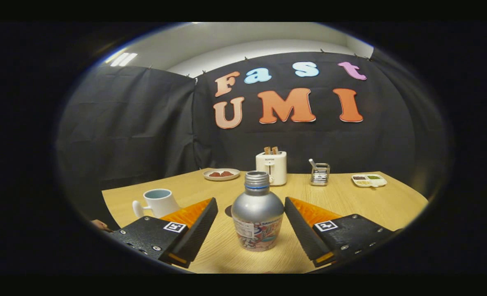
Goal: Take the bottle from table, then pour the juice into the cup, finally place the bottle on the coaster
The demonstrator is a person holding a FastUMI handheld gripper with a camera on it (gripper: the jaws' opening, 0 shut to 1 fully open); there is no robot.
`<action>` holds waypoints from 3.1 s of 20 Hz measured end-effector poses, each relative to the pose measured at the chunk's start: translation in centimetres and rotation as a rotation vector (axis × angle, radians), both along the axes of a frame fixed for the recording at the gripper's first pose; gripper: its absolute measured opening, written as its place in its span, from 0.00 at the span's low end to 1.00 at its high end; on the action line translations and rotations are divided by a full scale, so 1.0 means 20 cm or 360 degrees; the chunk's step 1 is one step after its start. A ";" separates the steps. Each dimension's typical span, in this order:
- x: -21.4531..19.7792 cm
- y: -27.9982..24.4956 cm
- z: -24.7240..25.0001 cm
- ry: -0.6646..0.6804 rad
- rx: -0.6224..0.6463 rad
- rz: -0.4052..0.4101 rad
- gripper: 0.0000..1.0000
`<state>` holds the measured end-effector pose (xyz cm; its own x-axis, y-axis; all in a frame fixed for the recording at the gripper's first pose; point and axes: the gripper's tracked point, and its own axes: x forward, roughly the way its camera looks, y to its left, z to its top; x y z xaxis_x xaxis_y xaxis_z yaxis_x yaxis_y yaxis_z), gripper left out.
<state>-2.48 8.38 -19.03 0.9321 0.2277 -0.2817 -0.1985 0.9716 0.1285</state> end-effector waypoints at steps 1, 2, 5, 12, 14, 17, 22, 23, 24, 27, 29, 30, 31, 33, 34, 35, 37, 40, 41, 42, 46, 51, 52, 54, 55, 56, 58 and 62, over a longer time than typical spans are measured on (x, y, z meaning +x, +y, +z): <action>0.00 0.00 -0.04 0.0033 0.0002 -0.0008 0.97; 0.00 0.01 -0.07 0.0061 0.0001 -0.0016 0.97; 0.00 -0.01 -0.16 0.0119 -0.0032 -0.0042 0.97; -0.01 -0.01 -0.23 0.0197 -0.0037 -0.0065 0.80; -0.01 0.02 -0.20 0.0186 -0.0039 -0.0048 0.79; 0.02 0.06 -0.14 0.0137 -0.0063 -0.0016 0.79; 0.08 0.11 -0.07 0.0076 -0.0188 0.0001 0.79; 0.09 0.12 -0.05 0.0061 -0.0219 0.0004 0.79; 0.11 0.13 -0.03 0.0043 -0.0248 0.0003 0.79; 0.14 0.14 0.01 -0.0001 -0.0359 -0.0002 0.79; 0.15 0.16 0.00 0.0013 -0.0420 0.0004 0.78; 0.15 0.17 0.01 0.0012 -0.0442 0.0013 0.78; 0.16 0.17 0.02 0.0001 -0.0473 0.0018 0.78; 0.17 0.20 0.03 -0.0025 -0.0558 0.0026 0.78; 0.17 0.21 0.04 -0.0046 -0.0611 0.0027 0.78; 0.17 0.22 0.05 -0.0066 -0.0666 0.0027 0.78; 0.18 0.24 0.06 -0.0100 -0.0775 0.0037 0.78; 0.19 0.29 0.05 -0.0125 -0.0912 0.0057 0.78; 0.19 0.30 0.04 -0.0137 -0.0954 0.0064 0.78; 0.20 0.31 0.04 -0.0149 -0.0997 0.0076 0.78; 0.19 0.38 0.01 -0.0171 -0.1143 0.0156 0.78; 0.20 0.42 0.03 -0.0266 -0.1368 0.0186 0.78; 0.20 0.44 0.03 -0.0288 -0.1408 0.0195 0.78; 0.19 0.46 0.04 -0.0331 -0.1482 0.0231 0.77; 0.19 0.48 0.04 -0.0347 -0.1528 0.0258 0.77; 0.19 0.49 0.04 -0.0366 -0.1581 0.0277 0.78; 0.20 0.51 0.09 -0.0435 -0.1689 0.0288 0.78; 0.22 0.56 0.11 -0.0527 -0.1829 0.0340 0.78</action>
<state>1.91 19.51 -16.92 0.9715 0.1592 -0.1757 -0.2284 0.4293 -0.8738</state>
